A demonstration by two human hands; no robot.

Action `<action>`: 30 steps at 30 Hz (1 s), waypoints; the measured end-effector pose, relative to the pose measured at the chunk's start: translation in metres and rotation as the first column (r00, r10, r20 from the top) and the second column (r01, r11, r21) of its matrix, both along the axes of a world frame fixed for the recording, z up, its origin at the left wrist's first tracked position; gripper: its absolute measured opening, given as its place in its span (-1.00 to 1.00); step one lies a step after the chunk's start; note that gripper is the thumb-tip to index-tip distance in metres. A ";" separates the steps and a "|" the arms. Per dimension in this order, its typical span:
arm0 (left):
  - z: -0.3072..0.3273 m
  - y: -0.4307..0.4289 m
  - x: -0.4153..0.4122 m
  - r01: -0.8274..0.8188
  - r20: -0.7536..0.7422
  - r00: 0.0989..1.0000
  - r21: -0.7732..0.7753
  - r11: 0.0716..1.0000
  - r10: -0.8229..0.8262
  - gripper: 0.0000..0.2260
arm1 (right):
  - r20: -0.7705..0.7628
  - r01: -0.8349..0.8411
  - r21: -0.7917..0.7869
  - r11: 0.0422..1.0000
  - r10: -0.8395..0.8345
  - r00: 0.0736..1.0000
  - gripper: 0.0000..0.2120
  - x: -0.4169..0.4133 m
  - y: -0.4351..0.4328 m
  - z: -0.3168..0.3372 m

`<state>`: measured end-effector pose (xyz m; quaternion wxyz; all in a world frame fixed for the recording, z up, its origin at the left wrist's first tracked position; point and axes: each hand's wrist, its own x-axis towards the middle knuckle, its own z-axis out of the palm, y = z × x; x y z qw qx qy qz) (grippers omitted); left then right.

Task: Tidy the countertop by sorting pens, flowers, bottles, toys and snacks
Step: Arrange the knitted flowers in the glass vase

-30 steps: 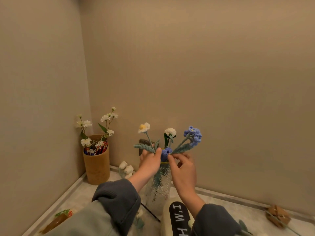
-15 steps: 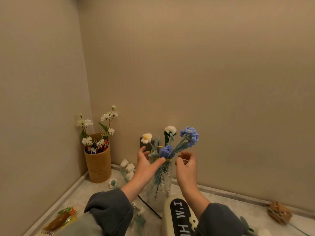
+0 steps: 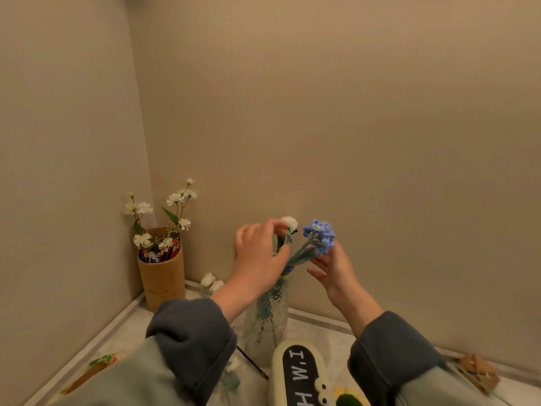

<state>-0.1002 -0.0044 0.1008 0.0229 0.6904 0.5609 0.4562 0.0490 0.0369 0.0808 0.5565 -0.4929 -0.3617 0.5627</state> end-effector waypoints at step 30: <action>-0.013 -0.012 -0.019 -0.008 -0.184 0.983 0.061 0.998 0.020 -0.81 | -0.085 -0.029 -0.010 1.000 0.028 0.996 -0.57 -0.014 -0.014 -0.019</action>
